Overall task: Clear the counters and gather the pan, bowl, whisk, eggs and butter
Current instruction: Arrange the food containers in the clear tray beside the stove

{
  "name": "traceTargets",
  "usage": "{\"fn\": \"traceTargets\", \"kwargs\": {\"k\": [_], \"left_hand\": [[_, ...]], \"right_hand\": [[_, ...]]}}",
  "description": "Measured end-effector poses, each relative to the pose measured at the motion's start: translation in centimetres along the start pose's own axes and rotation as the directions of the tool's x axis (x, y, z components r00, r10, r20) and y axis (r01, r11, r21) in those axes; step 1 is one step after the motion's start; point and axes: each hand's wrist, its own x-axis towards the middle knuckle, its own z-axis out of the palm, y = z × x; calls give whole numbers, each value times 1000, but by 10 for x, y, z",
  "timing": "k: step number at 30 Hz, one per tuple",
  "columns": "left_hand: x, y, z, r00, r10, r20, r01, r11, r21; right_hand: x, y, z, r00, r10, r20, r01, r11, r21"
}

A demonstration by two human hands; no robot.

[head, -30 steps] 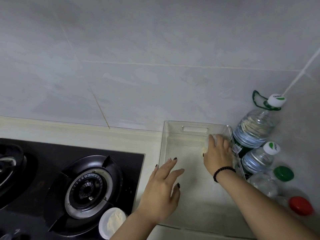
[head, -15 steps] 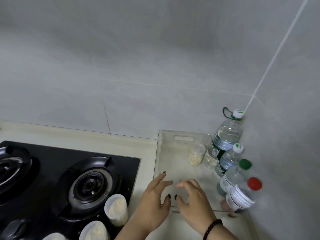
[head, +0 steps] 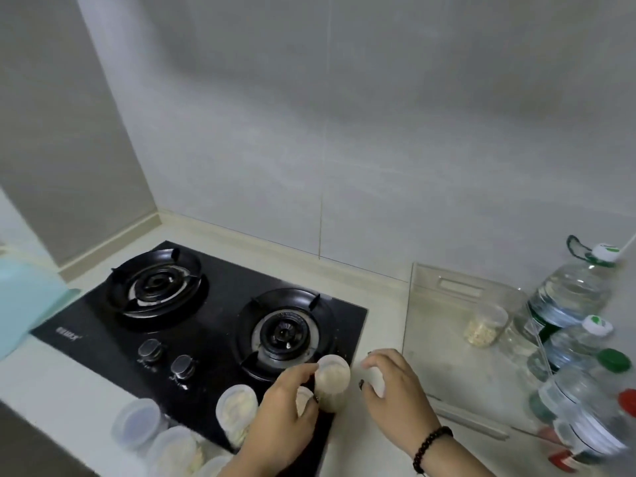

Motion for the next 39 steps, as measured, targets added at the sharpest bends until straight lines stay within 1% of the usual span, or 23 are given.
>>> {"fn": "traceTargets", "kwargs": {"k": [2, 4, 7, 9, 12, 15, 20, 23, 25, 29, 34, 36, 39], "left_hand": [[-7, -11, -12, 999, -35, -14, 35, 999, 6], [-12, -20, -22, 997, -71, -29, 71, 997, 12], [-16, -28, -37, 995, -96, -27, 97, 995, 22], [-17, -33, -46, 994, -103, -24, 104, 994, 31], [-16, -37, -53, 995, -103, -7, 103, 992, 65], [-14, -38, -50, 994, -84, 72, 72, 985, 158], [-4, -37, -29, 966, -50, 255, -22, 962, 272], [0, -39, -17, 947, -69, 314, -49, 935, 351], [2, -41, -10, 940, -88, 330, -57, 912, 407], [5, -46, -2, 935, -113, 337, -58, 887, 458], [7, -48, 1, 946, -93, 311, -43, 913, 405], [9, -43, 0, 958, -86, 275, -17, 936, 353], [17, -26, -2, 982, -9, 187, -35, 972, 231]], "right_hand": [[8, -12, 12, 998, -28, 48, 29, 1000, -7], [17, -21, 22, 993, -27, 117, 31, 999, -27], [30, -28, 36, 967, 35, 252, -8, 994, -108], [37, -29, 45, 944, 83, 319, -38, 989, -145], [43, -26, 56, 913, 153, 378, -94, 981, -170], [42, -19, 65, 901, 181, 394, -131, 980, -151], [37, -11, 65, 925, 187, 331, -155, 980, -122], [33, -10, 57, 934, 198, 299, -178, 980, -91], [31, -12, 49, 947, 186, 262, -180, 983, -47], [28, -19, 25, 973, 155, 169, -170, 983, 77], [21, -27, -12, 993, 106, 43, -112, 981, 162], [17, -28, -26, 995, 97, 0, -95, 977, 193], [12, -23, -46, 992, 92, -91, -70, 973, 222]]}}
